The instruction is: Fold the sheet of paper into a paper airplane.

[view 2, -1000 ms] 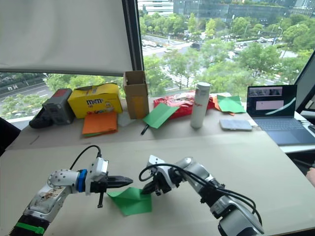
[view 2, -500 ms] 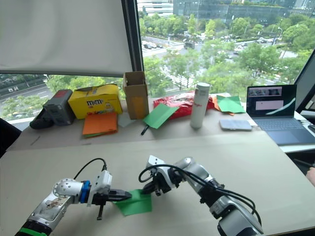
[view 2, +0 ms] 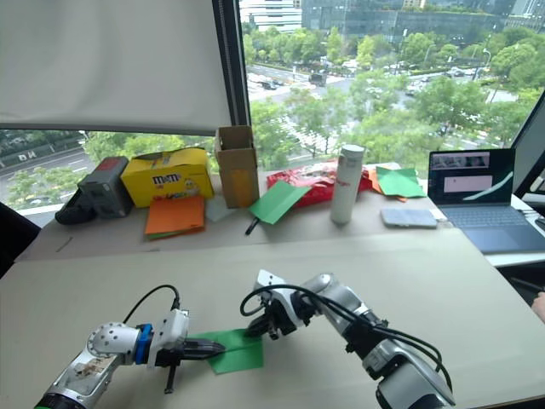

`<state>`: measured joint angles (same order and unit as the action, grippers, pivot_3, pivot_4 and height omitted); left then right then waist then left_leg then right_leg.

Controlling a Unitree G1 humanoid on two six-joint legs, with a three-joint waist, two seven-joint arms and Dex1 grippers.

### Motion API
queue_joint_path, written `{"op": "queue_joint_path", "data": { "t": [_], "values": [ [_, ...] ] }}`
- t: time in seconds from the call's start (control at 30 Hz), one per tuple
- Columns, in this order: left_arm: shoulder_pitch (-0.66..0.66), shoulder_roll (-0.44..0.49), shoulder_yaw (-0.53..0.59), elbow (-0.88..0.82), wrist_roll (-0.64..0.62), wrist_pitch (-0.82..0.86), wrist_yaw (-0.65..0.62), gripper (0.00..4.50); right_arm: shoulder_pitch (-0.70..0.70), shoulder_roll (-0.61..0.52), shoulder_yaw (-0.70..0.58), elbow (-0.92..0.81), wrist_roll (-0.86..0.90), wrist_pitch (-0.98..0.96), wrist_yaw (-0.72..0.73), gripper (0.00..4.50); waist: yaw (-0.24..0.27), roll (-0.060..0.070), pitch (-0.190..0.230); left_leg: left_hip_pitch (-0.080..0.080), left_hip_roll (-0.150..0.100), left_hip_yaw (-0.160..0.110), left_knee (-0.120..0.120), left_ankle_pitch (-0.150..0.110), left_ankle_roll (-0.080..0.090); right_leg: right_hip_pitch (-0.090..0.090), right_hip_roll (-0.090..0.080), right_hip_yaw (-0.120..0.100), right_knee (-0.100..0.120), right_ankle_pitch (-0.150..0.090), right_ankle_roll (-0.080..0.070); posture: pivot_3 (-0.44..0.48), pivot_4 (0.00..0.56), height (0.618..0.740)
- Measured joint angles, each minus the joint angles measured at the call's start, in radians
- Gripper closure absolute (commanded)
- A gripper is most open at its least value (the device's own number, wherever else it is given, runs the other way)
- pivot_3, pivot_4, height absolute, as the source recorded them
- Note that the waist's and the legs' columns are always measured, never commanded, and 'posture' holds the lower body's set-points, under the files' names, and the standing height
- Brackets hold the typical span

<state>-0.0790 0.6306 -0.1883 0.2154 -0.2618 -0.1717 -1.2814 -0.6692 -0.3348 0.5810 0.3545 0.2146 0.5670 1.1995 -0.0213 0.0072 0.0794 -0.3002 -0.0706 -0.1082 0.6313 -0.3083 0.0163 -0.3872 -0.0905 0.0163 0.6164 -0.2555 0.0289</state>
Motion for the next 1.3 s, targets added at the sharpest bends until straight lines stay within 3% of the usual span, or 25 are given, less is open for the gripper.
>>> {"op": "queue_joint_path", "data": {
  "t": [0.27, 0.5, 0.77, 0.87, 1.0, 1.17, 1.3],
  "values": [
    [-0.021, -0.046, 0.011, 0.079, -0.048, 0.027, -0.021, 4.48, 0.024, -0.015, -0.004, -0.023, -0.013, -0.001, -0.006, 4.50, 0.008, 0.002, -0.007, 0.000, 0.000, 0.000, 0.000, 0.000, 0.000, 0.001, 0.001, -0.001, 0.000, 0.000, 0.000, 0.000, 0.150, 0.740],
    [-0.043, -0.047, -0.002, 0.108, -0.048, 0.036, -0.041, 4.50, 0.070, -0.029, -0.032, -0.110, -0.017, 0.002, -0.026, 2.30, 0.009, 0.002, -0.007, 0.000, 0.000, 0.000, 0.000, 0.000, 0.000, 0.001, 0.001, -0.001, -0.001, 0.000, 0.001, 0.000, 0.150, 0.740],
    [-0.051, -0.050, -0.006, 0.089, -0.052, 0.024, -0.063, 4.50, 0.136, -0.080, -0.263, -0.277, 0.029, 0.084, -0.189, 2.30, 0.019, 0.006, 0.002, -0.009, -0.001, -0.001, 0.001, 0.000, 0.000, -0.002, 0.000, -0.002, -0.002, 0.000, 0.001, 0.000, 0.150, 0.740],
    [-0.059, -0.051, -0.010, 0.089, -0.051, 0.035, -0.066, 4.50, 0.167, -0.069, -0.349, -0.391, 0.043, 0.055, -0.254, 3.13, 0.023, 0.005, 0.003, -0.009, -0.001, -0.003, -0.002, 0.000, 0.000, -0.001, -0.002, -0.002, -0.004, 0.000, 0.001, 0.000, 0.150, 0.740],
    [-0.073, -0.052, -0.013, 0.086, -0.051, 0.046, -0.068, 4.50, 0.289, -0.079, -0.264, -0.492, -0.010, -0.076, -0.261, 4.45, 0.029, 0.001, 0.007, -0.008, -0.001, -0.003, -0.001, 0.000, 0.000, -0.001, -0.001, -0.003, -0.005, -0.001, 0.002, 0.000, 0.150, 0.740],
    [-0.082, -0.047, -0.012, 0.086, -0.051, 0.048, -0.081, 4.50, 0.375, -0.087, -0.115, -0.470, -0.138, -0.315, -0.258, 4.45, 0.026, -0.003, 0.014, -0.006, -0.001, -0.002, -0.001, 0.001, 0.000, -0.001, 0.001, -0.004, -0.005, -0.004, 0.008, 0.000, 0.150, 0.740],
    [-0.090, -0.043, -0.015, 0.088, -0.051, 0.050, -0.090, 4.50, 0.370, -0.043, -0.076, -0.390, -0.177, -0.418, -0.262, 4.45, 0.025, -0.004, 0.016, -0.005, -0.001, -0.003, -0.001, 0.001, 0.000, -0.001, 0.002, -0.004, -0.005, -0.001, 0.002, 0.000, 0.150, 0.740]
  ]
}}
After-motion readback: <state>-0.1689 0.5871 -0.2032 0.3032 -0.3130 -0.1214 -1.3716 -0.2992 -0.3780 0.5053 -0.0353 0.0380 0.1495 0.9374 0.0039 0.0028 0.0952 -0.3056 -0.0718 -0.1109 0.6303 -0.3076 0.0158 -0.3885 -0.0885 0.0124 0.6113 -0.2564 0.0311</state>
